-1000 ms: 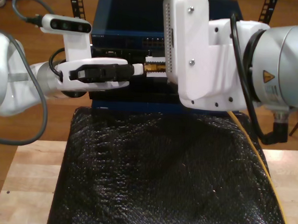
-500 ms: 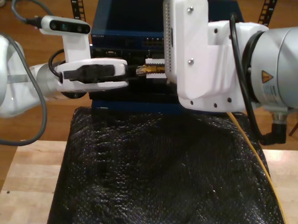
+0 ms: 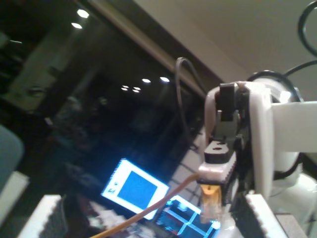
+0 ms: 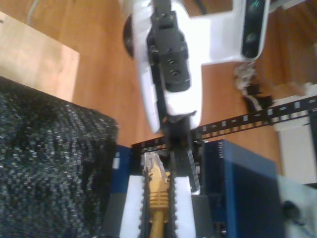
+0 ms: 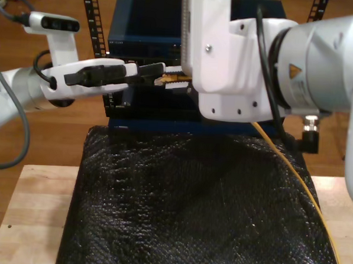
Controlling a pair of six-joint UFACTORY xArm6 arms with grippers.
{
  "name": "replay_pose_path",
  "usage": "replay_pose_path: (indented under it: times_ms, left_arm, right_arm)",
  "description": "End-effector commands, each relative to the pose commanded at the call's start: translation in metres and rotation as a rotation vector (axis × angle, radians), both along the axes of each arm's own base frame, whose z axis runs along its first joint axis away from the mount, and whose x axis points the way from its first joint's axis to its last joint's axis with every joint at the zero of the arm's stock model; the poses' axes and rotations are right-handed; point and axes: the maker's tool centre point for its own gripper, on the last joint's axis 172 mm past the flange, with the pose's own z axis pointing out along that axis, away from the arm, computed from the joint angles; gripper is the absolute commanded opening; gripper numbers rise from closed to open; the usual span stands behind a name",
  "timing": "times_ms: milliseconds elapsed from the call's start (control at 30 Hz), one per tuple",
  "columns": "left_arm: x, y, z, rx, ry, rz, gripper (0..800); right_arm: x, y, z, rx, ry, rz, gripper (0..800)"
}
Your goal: Grab the cable and plug it in
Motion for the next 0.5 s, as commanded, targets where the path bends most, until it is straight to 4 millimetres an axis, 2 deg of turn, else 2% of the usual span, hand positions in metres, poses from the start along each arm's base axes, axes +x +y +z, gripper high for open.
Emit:
replay_pose_path:
  times_ms: [67,167,267,500]
  left_arm:
    - [0.001,-0.001,-0.004,0.059,-0.027,0.012,800]
    - [0.006,0.003,-0.012,0.168,-0.080,0.038,800]
    - [0.005,0.010,-0.028,0.293,-0.128,0.037,800]
    - [-0.002,0.031,-0.071,0.612,-0.256,0.048,800]
  right_arm:
    - [0.009,-0.004,-0.003,0.002,0.041,-0.036,0]
    - [0.024,-0.023,-0.012,-0.014,0.105,-0.095,0]
    - [0.041,-0.054,-0.016,-0.016,0.175,-0.189,0]
    - [0.053,-0.109,-0.040,-0.079,0.325,-0.292,0]
